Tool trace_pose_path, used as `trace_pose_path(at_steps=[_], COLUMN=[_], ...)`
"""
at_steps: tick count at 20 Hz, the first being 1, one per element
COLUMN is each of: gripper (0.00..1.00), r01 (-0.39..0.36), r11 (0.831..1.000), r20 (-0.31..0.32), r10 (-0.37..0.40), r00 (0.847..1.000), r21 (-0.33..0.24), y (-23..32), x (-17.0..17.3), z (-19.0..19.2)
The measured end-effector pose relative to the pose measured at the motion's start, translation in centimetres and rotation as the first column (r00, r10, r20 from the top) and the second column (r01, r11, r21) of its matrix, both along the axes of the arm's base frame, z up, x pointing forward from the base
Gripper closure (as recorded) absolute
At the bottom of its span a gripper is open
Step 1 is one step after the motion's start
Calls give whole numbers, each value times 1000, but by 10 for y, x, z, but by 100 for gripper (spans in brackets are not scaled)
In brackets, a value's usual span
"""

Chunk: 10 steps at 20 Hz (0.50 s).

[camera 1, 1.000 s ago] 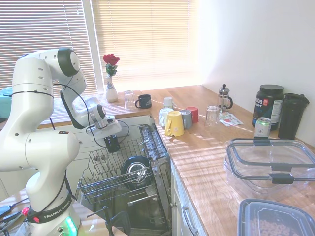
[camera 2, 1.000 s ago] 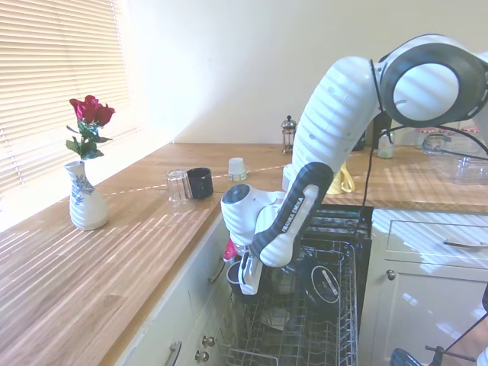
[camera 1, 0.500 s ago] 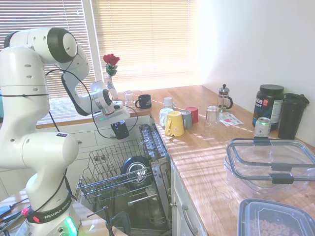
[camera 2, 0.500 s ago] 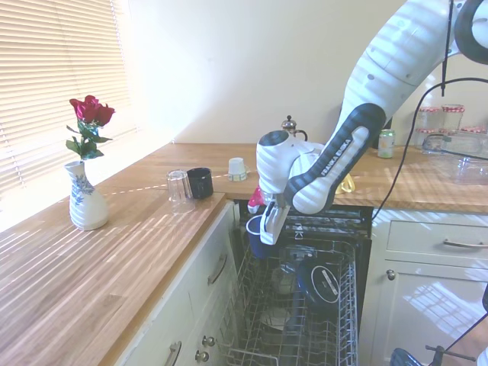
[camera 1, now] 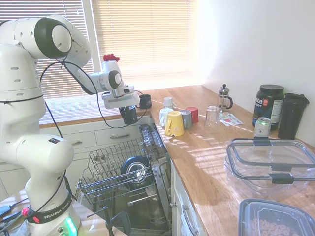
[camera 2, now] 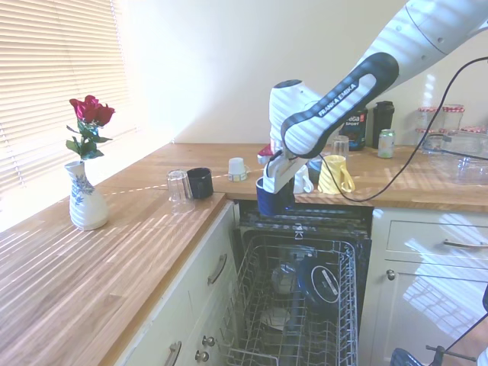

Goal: Unload the mug from the dish rack

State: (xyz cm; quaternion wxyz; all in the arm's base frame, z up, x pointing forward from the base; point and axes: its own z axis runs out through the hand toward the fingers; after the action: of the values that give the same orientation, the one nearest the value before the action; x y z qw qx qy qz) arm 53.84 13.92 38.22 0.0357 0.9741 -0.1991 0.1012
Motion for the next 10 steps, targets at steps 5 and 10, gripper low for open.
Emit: trace_pose_path(at_steps=[5,10], gripper=[100,100], r01=[103,199], r11=[995,980], r20=[-70,-113], r10=[-102,-195], r00=[992,974], r21=[18,22], y=[-1,-16], x=[62,114], z=[18,12])
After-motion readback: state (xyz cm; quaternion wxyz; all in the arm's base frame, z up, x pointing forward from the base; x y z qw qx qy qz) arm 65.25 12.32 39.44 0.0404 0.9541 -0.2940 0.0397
